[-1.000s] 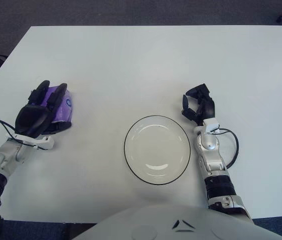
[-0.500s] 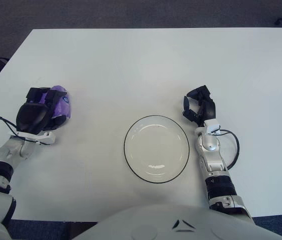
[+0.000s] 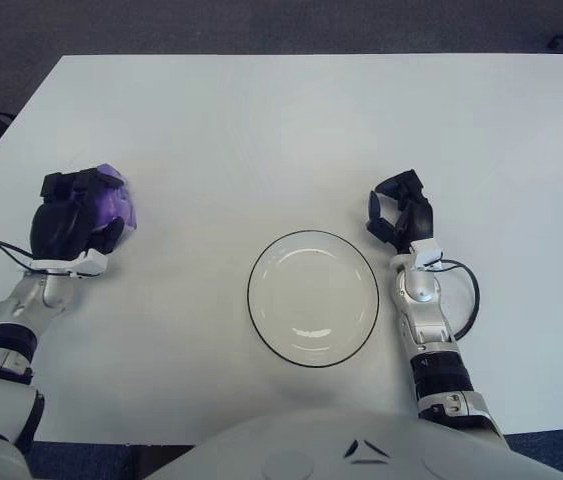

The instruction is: Put the tissue paper into the plate.

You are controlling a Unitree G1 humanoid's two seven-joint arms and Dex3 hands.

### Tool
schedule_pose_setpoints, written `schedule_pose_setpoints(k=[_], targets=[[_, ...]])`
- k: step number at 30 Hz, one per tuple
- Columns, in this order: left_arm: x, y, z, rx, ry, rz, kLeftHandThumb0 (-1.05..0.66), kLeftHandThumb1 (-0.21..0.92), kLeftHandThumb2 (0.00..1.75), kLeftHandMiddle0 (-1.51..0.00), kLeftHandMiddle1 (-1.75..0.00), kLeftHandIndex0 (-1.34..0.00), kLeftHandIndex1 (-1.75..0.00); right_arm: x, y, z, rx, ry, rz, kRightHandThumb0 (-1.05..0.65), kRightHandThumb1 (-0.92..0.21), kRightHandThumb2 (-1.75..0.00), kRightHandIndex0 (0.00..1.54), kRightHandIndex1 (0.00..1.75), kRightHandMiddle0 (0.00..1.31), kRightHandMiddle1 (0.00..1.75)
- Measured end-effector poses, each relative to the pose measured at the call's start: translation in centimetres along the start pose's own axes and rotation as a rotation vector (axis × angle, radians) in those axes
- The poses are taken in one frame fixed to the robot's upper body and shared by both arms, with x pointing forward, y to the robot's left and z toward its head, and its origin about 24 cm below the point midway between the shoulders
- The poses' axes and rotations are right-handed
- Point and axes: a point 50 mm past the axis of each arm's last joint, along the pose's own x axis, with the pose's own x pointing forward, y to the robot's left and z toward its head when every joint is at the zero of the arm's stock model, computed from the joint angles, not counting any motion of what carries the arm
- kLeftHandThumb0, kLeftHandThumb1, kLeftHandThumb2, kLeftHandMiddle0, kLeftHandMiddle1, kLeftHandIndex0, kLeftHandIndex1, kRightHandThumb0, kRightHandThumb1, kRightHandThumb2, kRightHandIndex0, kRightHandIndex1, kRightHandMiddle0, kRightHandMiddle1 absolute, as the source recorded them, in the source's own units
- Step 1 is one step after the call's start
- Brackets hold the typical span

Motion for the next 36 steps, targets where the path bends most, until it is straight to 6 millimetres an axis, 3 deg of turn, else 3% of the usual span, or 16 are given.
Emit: schedule_pose_setpoints(k=[23,29,36], targets=[[1.2,1.9,1.1,-0.479,0.075,-0.113,0.00,-0.04,1.68,-0.93,-1.60,-0.65,-1.75,-0.1,-0.2,0.0,0.007,0.002,-0.020,-0.40,-0.59,-0.98,0.65,1.42,0.40,1.75],[1.1,2.3,2.8,-0.514,0.044,-0.124,0.00,0.05,1.62,-0.80,-1.72,-0.59,-1.75,-0.1,-0.3,-0.1,0.013,0.007,-0.029,-0.40,-0.58,-0.98,0.64,1.42,0.40,1.75],[1.1,3.1,6.3,-0.567,-0.025,-0.079,0.00,-0.03,1.71,-0.84,-1.74,-0.67,-1.74,-0.1,-0.3,-0.1,0.017,0.009,-0.028,-0.40,-0.59,-0.97,0.64,1.42,0.40,1.75]])
